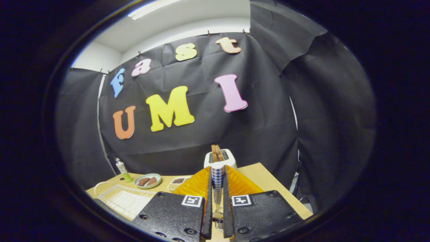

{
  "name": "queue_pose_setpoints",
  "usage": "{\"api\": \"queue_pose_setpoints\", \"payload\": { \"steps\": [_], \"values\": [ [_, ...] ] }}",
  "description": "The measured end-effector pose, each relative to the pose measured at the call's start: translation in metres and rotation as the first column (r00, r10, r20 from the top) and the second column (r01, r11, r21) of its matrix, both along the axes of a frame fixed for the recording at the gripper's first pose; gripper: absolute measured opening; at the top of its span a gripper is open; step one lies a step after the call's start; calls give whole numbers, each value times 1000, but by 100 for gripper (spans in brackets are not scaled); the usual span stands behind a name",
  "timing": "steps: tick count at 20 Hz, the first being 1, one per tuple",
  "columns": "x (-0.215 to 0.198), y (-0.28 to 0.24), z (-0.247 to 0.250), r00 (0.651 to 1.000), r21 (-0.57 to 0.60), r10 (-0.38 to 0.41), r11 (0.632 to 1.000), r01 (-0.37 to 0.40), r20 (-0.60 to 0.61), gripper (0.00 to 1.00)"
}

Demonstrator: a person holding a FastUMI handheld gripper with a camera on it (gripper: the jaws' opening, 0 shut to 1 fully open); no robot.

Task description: Take the plate from the dish rack, then take the spoon from the basket and place it into the plate.

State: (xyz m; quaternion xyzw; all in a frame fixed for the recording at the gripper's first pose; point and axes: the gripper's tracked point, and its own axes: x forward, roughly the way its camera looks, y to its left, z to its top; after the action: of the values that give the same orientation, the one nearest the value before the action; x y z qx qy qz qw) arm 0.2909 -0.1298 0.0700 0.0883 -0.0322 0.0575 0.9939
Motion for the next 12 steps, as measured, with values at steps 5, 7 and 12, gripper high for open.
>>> {"api": "queue_pose_setpoints", "payload": {
  "steps": [5, 7, 12],
  "values": [
    [-78, 44, 38, 992, -114, 20, 993, -7, 121, 18],
    [-111, 67, 48, 986, -154, 29, 988, -3, 164, 18],
    [-180, 148, 43, 985, -223, 53, 975, -14, 166, 18]
  ]
}}
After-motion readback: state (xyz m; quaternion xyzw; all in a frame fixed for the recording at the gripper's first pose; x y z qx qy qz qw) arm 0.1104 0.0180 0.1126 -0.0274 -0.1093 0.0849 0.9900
